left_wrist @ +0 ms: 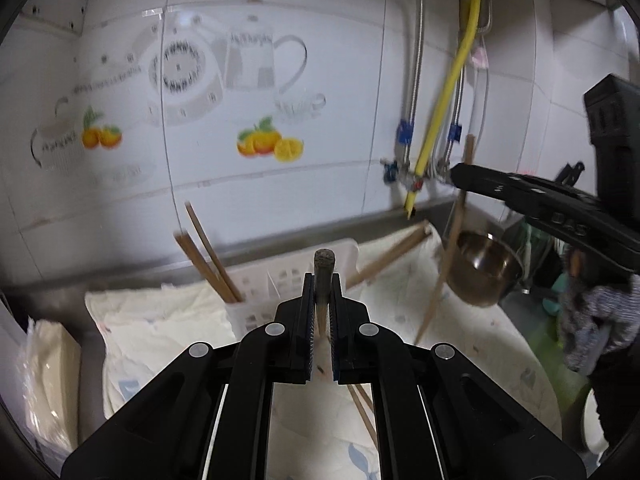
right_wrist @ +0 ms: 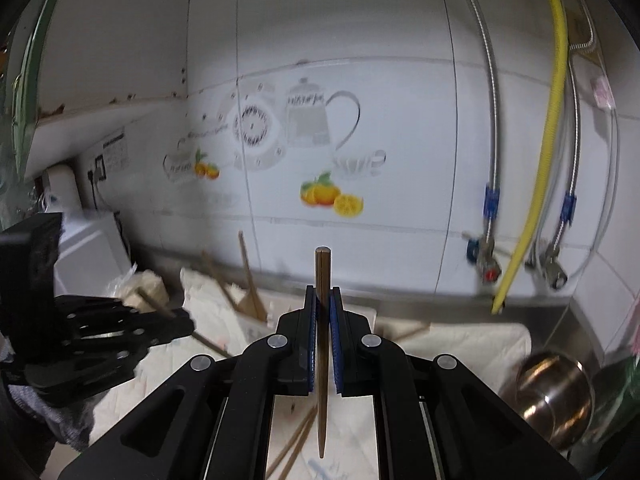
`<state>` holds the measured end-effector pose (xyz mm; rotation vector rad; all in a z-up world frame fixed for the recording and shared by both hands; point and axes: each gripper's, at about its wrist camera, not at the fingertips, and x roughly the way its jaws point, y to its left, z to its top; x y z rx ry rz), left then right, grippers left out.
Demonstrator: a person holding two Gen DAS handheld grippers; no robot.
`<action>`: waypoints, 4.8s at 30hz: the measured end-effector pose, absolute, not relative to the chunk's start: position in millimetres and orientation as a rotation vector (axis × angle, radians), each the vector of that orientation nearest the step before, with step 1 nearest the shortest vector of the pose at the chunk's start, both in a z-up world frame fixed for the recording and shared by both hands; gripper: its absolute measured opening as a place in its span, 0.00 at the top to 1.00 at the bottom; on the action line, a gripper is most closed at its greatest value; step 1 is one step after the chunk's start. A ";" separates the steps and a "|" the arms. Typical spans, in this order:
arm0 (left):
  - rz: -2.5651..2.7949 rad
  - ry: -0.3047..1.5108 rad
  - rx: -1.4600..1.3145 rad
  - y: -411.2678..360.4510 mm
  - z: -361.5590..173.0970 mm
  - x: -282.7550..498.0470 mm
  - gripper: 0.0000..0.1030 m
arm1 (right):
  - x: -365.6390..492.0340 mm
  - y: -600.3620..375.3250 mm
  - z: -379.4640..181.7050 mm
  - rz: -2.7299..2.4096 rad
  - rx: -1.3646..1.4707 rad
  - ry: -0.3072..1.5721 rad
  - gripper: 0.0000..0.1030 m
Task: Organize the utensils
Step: 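Lift both held chopsticks and lower them upright into the white holder, then open both tools to release the chopsticks into the holder, then move both open tools back down toward the last chopsticks on the mat, then grasp a chopstick with the right tool while the left tool grasps the last chopstick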
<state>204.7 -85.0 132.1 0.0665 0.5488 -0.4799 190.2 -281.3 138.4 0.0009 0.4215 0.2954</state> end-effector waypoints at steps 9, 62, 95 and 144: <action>-0.416 0.463 0.053 -68.5 168.8 222.4 0.95 | 239.4 -278.7 163.3 0.232 0.026 0.333 0.94; -0.381 0.531 -0.068 -46.9 130.1 250.7 0.76 | 199.4 -280.7 93.6 0.186 0.029 0.393 0.64; -0.248 0.614 -0.193 17.9 16.7 132.7 0.48 | 119.3 -223.7 -103.7 0.218 0.092 0.831 0.82; -0.458 0.866 -0.174 -59.7 -61.6 116.8 0.48 | 87.9 -258.5 -34.4 0.177 0.116 0.573 0.94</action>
